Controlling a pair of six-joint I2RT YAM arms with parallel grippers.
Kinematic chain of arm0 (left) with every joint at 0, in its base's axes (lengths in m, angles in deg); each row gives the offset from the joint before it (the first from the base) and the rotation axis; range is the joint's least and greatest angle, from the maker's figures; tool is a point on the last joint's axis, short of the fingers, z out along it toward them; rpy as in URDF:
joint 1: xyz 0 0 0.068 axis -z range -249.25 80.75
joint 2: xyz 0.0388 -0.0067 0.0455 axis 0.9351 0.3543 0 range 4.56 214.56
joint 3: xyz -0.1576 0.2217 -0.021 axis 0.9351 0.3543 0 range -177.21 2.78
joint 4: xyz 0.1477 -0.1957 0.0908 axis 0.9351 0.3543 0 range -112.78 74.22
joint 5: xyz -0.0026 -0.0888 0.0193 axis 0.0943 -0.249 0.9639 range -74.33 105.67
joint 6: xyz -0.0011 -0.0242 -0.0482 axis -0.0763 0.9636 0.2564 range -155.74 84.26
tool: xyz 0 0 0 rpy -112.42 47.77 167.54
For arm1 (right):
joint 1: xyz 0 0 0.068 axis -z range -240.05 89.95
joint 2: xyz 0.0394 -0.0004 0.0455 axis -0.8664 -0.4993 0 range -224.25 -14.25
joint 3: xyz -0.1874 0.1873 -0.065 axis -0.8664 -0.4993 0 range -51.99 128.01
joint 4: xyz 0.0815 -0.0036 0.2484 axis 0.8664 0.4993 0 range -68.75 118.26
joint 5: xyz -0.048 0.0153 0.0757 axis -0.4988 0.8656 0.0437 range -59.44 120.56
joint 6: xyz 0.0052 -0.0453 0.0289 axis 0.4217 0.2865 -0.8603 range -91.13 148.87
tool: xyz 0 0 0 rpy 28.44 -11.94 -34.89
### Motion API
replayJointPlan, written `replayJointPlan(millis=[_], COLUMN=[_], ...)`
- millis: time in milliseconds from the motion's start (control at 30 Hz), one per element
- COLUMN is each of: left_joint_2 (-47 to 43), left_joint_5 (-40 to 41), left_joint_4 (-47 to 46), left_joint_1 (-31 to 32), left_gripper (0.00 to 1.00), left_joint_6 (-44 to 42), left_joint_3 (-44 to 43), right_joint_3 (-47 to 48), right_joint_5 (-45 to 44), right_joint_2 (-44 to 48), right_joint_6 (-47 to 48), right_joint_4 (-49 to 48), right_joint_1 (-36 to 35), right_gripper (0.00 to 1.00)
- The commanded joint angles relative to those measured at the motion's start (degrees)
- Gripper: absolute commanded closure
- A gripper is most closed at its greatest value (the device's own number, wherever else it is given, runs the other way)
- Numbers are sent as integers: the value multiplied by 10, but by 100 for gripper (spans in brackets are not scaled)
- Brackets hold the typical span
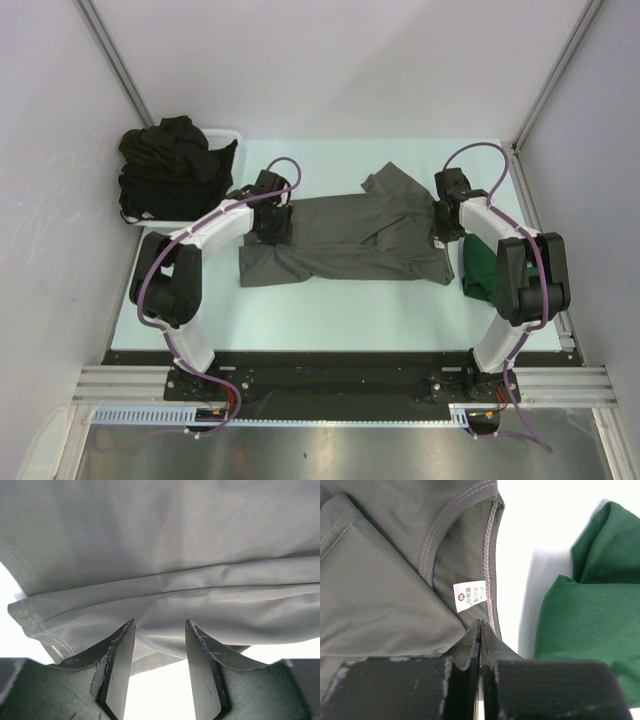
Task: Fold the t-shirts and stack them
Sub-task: Fold the flattened tshirt in 1/3 of the way
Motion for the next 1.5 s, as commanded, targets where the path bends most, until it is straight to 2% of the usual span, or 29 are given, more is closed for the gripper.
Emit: replayJointPlan(millis=[0,167,400,633,667,800,867,900,1067,1467], left_joint_2=[-10,-21,-13,-22,-22,-18,-17,-17,-28,-36], left_joint_5=[-40,-48,-19,13,14,18,19,21,23,20], left_joint_4=[-10,20,73,94,96,103,105,108,109,101], left_joint_1=[3,4,4,5,5,5,6,7,9,11], left_gripper=[49,42,46,46,47,70,67,56,34,32], left_joint_6=[-8,-8,-6,1,4,9,10,12,12,17], left_joint_3=[-28,-13,-8,-16,-19,-24,-24,-24,-23,-20], right_joint_3=[15,14,63,146,153,168,171,172,177,180], right_joint_5=[-9,-5,46,122,122,144,159,165,193,275], right_joint_2=[16,15,14,-20,-27,-49,-53,-59,-73,-110], right_joint_6=[5,0,-25,-67,-71,-85,-90,-92,-112,-182], right_joint_4=[4,-1,10,9,9,-8,-17,-19,-21,-79], right_joint_1=[0,0,-14,-131,-156,-197,-211,-222,-254,-312], right_gripper=[100,100,100,100,100,100,100,100,100,100])
